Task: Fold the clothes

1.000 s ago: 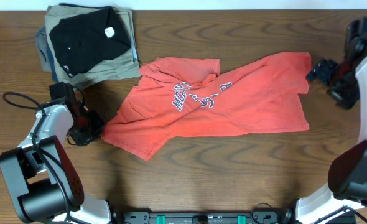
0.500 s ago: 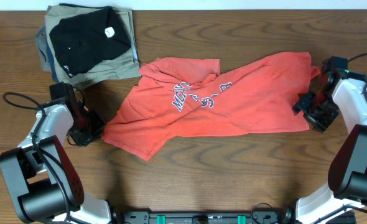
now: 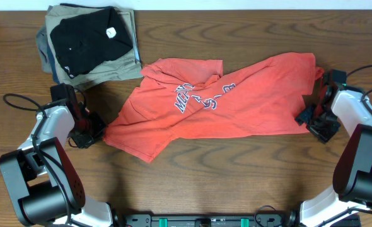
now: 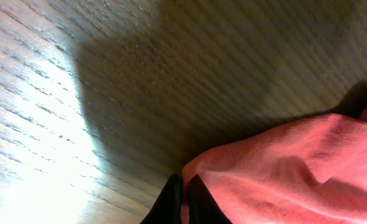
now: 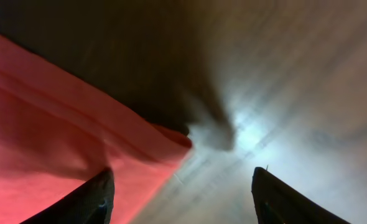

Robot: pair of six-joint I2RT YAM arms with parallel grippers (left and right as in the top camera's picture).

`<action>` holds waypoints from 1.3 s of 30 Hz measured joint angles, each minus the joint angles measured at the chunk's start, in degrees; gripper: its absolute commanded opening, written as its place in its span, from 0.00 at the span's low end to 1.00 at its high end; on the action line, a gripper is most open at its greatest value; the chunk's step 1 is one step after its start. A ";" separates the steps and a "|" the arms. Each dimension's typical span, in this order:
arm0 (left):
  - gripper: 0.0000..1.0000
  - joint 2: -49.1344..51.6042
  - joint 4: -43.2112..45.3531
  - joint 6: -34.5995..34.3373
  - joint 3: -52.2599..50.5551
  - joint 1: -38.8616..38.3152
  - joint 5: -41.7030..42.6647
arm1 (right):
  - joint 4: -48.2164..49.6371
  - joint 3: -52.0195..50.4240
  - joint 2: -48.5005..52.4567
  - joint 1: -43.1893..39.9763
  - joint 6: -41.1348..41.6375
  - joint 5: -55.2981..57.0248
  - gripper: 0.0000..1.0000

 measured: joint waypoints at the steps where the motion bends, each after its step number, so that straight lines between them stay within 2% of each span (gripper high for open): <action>1: 0.06 0.00 0.00 0.00 0.00 0.00 0.00 | 0.76 -0.35 0.00 0.00 -0.48 -0.26 0.69; 6: 0.06 0.00 0.00 0.00 0.00 0.00 0.00 | 3.74 -2.25 -0.04 0.00 -2.01 -1.49 0.68; 11: 0.06 0.00 0.00 0.00 -0.02 0.00 0.00 | 5.03 -2.38 -0.04 -0.42 -2.82 -2.08 0.56; 17: 0.06 0.00 0.00 0.00 -0.26 0.00 0.00 | 5.77 -2.47 -0.04 -0.87 -2.99 -2.19 0.50; 22: 0.06 0.00 0.02 0.00 -0.33 0.00 0.00 | 5.97 -2.47 -0.04 -0.94 -2.51 -1.55 0.39; 27: 0.07 0.00 0.04 -1.68 -0.33 0.00 0.02 | 5.90 -2.47 -0.04 -1.03 -2.23 -1.07 0.35; 30: 0.40 0.00 0.07 -2.95 -0.33 0.00 0.00 | 5.81 -2.47 -0.04 -1.05 -2.25 -1.05 0.31; 31: 0.41 0.00 0.07 -3.39 -0.33 0.00 0.00 | 5.79 -2.47 -0.04 -1.07 -2.16 -1.01 0.30; 34: 0.40 0.00 0.07 -4.28 -0.35 0.00 0.02 | 5.81 -2.49 -0.04 -1.07 -2.05 -0.90 0.26; 35: 0.37 0.00 0.07 -4.35 -0.37 0.00 0.02 | 5.81 -2.51 -0.04 -1.07 -2.03 -0.85 0.25; 37: 0.20 0.00 0.07 -4.90 -0.39 0.00 0.00 | 5.84 -2.51 -0.04 -1.07 -2.08 -0.83 0.13; 38: 0.06 0.00 0.07 -4.79 -0.39 0.00 0.02 | 5.84 -2.51 -0.04 -1.07 -2.05 -0.66 0.06; 39: 0.06 0.00 0.11 -4.96 -0.39 0.00 0.02 | 5.84 -2.54 -0.04 -1.07 -1.77 -0.44 0.01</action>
